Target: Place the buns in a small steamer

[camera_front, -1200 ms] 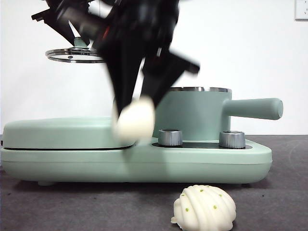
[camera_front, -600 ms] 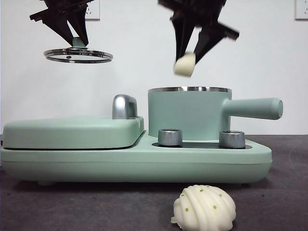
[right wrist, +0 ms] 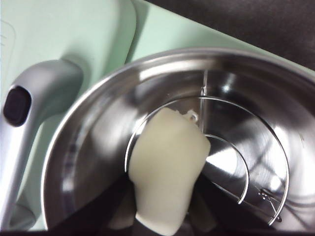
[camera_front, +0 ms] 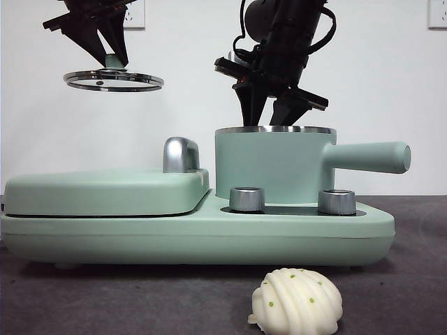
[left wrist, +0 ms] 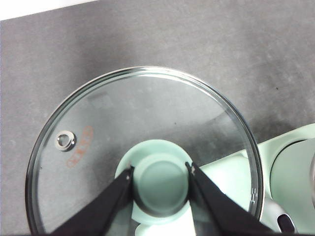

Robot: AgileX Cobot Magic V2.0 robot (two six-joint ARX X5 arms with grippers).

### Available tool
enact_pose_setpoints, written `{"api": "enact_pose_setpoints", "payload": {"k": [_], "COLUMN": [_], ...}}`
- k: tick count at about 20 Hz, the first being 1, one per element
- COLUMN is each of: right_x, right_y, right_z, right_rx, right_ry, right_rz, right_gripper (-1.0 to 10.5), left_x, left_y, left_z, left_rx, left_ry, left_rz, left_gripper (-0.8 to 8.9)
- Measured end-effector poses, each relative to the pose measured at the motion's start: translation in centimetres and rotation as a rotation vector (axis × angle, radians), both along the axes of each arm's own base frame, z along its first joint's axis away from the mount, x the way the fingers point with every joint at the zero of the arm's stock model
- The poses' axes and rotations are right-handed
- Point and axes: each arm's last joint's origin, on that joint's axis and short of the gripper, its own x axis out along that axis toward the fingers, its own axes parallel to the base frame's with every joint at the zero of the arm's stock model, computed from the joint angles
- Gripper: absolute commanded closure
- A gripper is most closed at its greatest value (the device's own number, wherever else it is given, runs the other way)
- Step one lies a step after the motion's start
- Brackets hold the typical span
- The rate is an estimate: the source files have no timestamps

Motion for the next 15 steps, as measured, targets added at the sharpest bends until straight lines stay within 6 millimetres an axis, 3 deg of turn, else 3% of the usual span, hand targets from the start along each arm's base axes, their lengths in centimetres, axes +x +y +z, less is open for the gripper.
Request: {"api": "enact_pose_setpoints", "payload": {"k": [4, 6, 8, 12, 15], "right_x": [0.2, 0.4, 0.4, 0.4, 0.4], "right_y": [0.1, 0.3, 0.3, 0.4, 0.4], "right_z": [-0.9, -1.4, -1.3, -1.3, -0.1], "right_rx": [-0.016, -0.011, 0.006, 0.011, 0.018], "right_ry": [0.025, 0.037, 0.045, 0.038, 0.018], "right_rz": [0.012, 0.016, 0.021, 0.023, 0.023], "right_gripper": [8.0, 6.9, 6.2, 6.1, 5.4], "left_x": [0.0, 0.0, 0.0, 0.0, 0.0], "left_y": [0.0, 0.0, 0.0, 0.0, 0.0], "left_z": [0.0, 0.0, 0.0, 0.0, 0.0], "left_rx": [-0.002, -0.003, -0.003, -0.003, -0.003], "left_ry": [0.001, 0.002, 0.002, 0.001, 0.002], "left_rz": [0.003, 0.003, 0.004, 0.004, 0.004], "left_gripper": [7.62, 7.62, 7.62, 7.62, 7.62]}}
